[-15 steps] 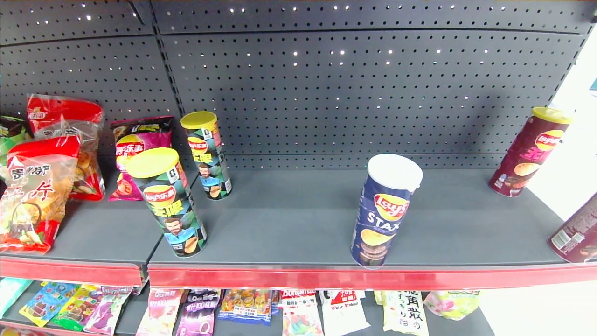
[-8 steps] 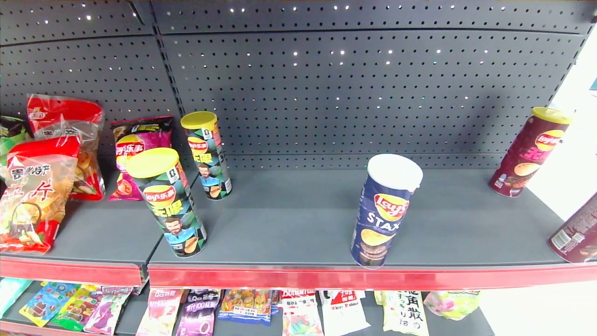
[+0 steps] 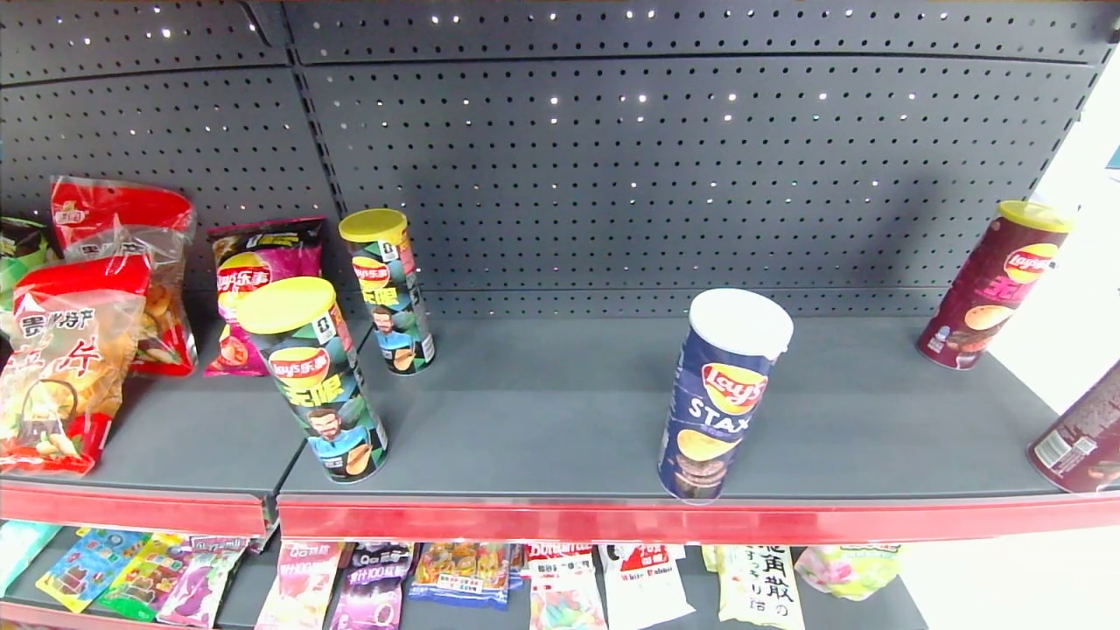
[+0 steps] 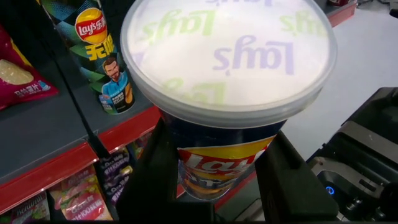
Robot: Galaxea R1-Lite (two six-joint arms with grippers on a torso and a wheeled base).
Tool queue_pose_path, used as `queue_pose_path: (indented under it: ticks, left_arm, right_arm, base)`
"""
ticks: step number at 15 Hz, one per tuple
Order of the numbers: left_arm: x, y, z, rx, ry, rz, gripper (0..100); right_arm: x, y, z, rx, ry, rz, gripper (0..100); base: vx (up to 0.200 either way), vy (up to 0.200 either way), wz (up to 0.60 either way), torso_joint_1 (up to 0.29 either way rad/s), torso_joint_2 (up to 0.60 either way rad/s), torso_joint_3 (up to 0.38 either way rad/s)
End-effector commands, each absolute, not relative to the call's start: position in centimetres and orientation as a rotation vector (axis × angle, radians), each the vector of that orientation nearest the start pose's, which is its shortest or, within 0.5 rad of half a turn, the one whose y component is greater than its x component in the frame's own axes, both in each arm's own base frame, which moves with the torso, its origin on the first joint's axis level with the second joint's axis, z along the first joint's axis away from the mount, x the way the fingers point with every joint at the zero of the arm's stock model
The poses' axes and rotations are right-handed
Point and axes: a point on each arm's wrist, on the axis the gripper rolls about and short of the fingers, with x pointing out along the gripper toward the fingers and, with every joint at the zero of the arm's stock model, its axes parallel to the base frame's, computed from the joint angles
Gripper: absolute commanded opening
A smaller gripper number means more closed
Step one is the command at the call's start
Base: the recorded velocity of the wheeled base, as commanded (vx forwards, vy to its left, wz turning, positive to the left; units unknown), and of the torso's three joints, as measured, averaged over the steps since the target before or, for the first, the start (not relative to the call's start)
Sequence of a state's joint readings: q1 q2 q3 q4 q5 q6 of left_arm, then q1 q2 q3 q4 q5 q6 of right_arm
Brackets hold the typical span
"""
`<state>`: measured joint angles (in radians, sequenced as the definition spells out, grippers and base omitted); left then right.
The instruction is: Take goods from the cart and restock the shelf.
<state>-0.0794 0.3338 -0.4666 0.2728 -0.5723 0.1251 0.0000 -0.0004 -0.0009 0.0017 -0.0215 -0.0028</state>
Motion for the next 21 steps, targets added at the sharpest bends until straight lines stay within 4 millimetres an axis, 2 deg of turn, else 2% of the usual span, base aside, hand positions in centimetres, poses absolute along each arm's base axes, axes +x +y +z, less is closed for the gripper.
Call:
queue_pose_path:
  ticks: [1, 7, 10, 17, 21]
  left_arm:
    - [-2.2, -1.0, 18.2, 0.085, 0.103, -0.659, 0]
    - [-1.8, -1.1, 18.4, 0.080, 0.121, -0.661, 0]
    - [-0.9, -1.2, 18.9, 0.078, 0.128, -0.667, 0]
    - [2.8, -1.6, 20.3, 0.053, 0.177, -0.747, 0]
    - [7.9, -2.0, 23.3, 0.034, 0.241, -0.755, 0]
  right_arm:
    - [-2.3, 0.0, 7.6, -0.003, 0.000, -0.021, 100]
    - [-2.3, 0.0, 7.6, -0.003, 0.000, -0.021, 100]
    - [-2.3, 0.0, 7.6, -0.003, -0.002, -0.021, 100]
    - [-2.3, 0.0, 7.6, -0.003, -0.002, -0.021, 100]
    - [-2.3, 0.0, 7.6, -0.003, 0.000, -0.021, 100]
  base:
    - [0.000, 0.000, -0.60, 0.002, 0.00, -0.002]
    - [0.000, 0.000, 0.00, 0.000, 0.00, 0.000]
    - [0.000, 0.000, 0.00, 0.000, 0.00, 0.000]
    - [0.000, 0.000, 0.00, 0.000, 0.00, 0.000]
    - [0.000, 0.000, 0.00, 0.000, 0.00, 0.000]
